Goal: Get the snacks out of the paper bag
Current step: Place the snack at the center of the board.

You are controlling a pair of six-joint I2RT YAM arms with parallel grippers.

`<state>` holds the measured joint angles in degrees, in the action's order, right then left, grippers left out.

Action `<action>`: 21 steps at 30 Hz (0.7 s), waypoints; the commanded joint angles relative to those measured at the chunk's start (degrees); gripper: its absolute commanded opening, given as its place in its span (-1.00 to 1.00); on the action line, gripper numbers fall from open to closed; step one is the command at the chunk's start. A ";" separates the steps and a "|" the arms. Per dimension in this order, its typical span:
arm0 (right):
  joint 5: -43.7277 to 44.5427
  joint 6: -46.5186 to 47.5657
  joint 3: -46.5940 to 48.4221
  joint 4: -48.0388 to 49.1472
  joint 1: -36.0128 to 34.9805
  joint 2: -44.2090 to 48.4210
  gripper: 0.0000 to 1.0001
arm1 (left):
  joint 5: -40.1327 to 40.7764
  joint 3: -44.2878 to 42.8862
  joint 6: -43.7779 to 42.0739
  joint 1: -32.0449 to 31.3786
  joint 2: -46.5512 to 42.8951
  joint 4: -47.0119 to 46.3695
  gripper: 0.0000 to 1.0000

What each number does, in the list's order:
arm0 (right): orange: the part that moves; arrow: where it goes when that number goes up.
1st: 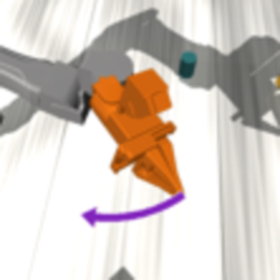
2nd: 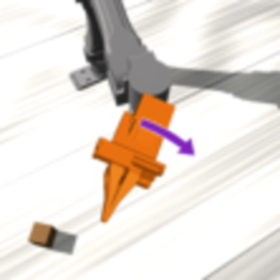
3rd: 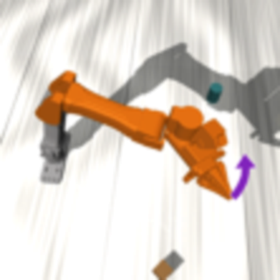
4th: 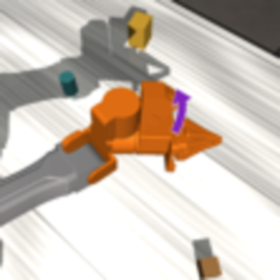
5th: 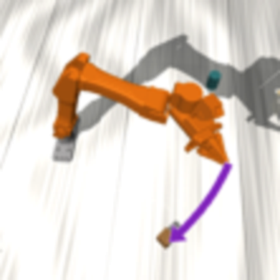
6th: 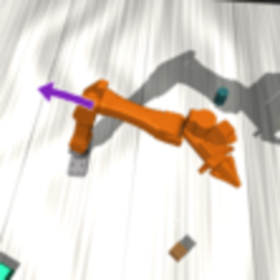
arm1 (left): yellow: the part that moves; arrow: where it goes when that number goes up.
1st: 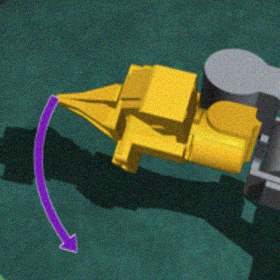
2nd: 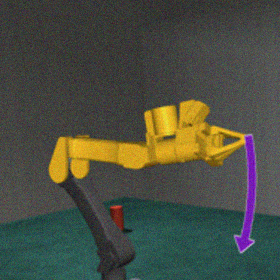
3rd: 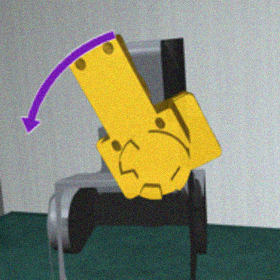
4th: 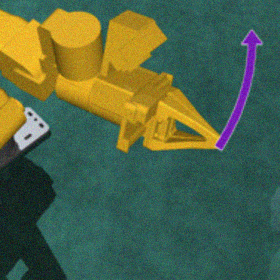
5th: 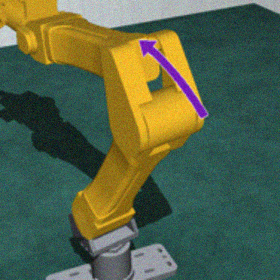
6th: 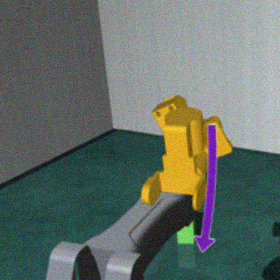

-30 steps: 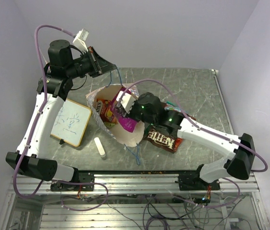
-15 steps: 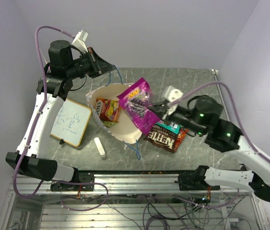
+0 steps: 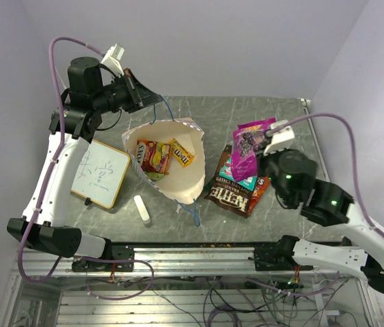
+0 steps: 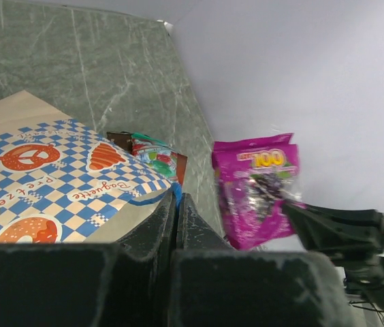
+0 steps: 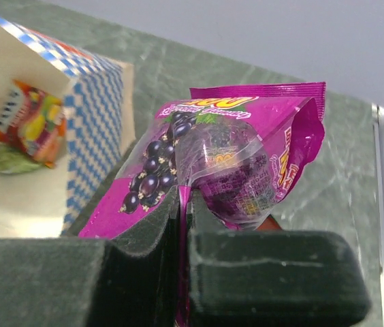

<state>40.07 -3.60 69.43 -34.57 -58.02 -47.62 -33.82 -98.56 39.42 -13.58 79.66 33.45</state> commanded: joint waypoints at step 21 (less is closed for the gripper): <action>-4.21 -25.95 -36.66 42.57 19.94 -4.51 -1.00 | -1.67 2.06 3.30 0.40 -2.59 -5.04 -0.86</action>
<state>37.41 -21.98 34.24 1.13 -38.30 -54.94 -33.82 -96.62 41.98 -13.58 78.11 31.38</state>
